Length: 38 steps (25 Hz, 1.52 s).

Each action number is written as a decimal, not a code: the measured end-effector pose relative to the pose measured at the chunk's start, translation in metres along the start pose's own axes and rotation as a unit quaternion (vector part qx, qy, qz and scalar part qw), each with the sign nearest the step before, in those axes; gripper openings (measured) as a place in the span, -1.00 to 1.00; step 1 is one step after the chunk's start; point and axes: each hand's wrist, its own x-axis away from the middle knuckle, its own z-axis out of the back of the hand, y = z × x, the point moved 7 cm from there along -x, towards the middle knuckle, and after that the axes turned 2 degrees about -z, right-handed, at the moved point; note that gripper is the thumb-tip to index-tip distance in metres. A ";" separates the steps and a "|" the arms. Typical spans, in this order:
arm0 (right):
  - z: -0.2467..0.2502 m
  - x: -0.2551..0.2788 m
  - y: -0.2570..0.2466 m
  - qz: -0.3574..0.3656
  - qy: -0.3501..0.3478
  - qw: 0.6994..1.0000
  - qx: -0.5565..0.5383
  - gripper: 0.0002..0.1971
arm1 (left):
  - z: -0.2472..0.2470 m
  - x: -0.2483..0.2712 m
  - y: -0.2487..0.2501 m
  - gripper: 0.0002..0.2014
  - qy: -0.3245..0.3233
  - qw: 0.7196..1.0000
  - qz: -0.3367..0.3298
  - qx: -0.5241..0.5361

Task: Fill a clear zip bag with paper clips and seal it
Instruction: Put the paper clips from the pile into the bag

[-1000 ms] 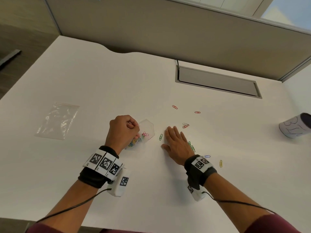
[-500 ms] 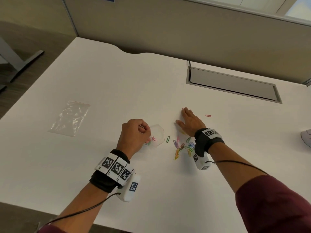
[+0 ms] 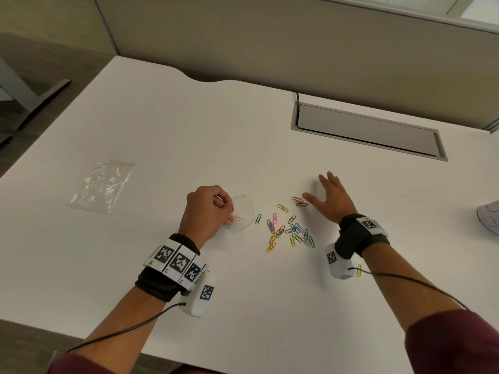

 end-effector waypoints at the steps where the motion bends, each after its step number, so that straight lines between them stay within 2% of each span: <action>1: -0.002 -0.004 0.003 -0.010 -0.019 1.000 -0.001 -0.18 | 0.000 0.000 0.000 -0.96 0.002 1.000 0.001 -0.002; 3: -0.013 0.000 0.001 -0.001 -0.040 0.999 -0.003 -0.18 | -0.001 0.001 0.001 -0.96 0.008 1.000 0.004 -0.005; 6: -0.040 0.032 -0.020 0.076 -0.053 0.996 0.007 -0.26 | 0.000 0.002 0.000 -0.96 0.016 1.000 0.008 -0.003; 10: -0.046 0.073 -0.047 0.116 0.041 0.992 -0.006 -0.45 | 0.003 0.002 0.000 -0.96 0.028 1.000 0.009 -0.004; 11: -0.050 0.078 -0.061 0.148 0.048 0.988 0.004 -0.47 | 0.003 0.002 0.000 -0.96 0.030 1.000 0.008 -0.004; 14: -0.086 0.089 -0.104 0.263 -0.027 0.958 0.106 -0.41 | 0.001 0.005 0.003 -0.96 0.032 0.999 -0.001 -0.009; 16: -0.103 0.094 -0.115 0.286 -0.063 0.944 0.149 -0.40 | 0.000 0.006 0.005 -0.97 0.030 0.999 -0.009 -0.013; 18: -0.103 0.096 -0.106 0.264 -0.075 0.946 0.174 -0.32 | -0.003 0.007 0.007 -0.98 0.024 0.999 -0.015 -0.017; 20: -0.094 0.100 -0.086 0.220 -0.069 0.961 0.153 -0.25 | -0.005 0.007 0.008 -0.97 0.021 1.000 -0.016 -0.017; 22: -0.078 0.108 -0.061 0.159 -0.058 0.984 0.058 -0.34 | -0.009 0.007 0.008 -0.96 0.012 1.000 -0.017 -0.014; 24: -0.058 0.120 -0.030 0.079 -0.017 0.995 -0.061 -0.33 | -0.013 0.007 0.008 -0.96 0.007 1.000 -0.017 -0.012; 27: -0.039 0.143 0.028 -0.097 0.060 0.988 -0.109 -0.22 | -0.017 0.005 0.009 -0.97 -0.001 1.000 -0.021 -0.012; 28: -0.040 0.150 0.042 -0.151 0.062 0.981 -0.106 -0.18 | -0.019 0.005 0.009 -0.97 -0.003 1.000 -0.022 -0.010; 30: -0.053 0.154 0.053 -0.212 0.042 0.969 -0.120 -0.10 | -0.022 0.004 0.010 -0.98 -0.007 1.000 -0.024 -0.010; 32: -0.067 0.149 0.045 -0.228 0.030 0.964 -0.135 -0.04 | -0.024 0.005 0.011 -0.98 -0.012 1.000 -0.025 -0.008; 34: -0.074 0.136 0.028 -0.213 0.038 0.965 -0.150 -0.02 | -0.025 0.006 0.011 -0.98 -0.013 1.000 -0.023 -0.007; 38: -0.086 0.104 -0.028 -0.109 0.028 0.983 -0.147 -0.03 | -0.022 0.008 0.007 -0.96 -0.009 1.000 -0.012 -0.002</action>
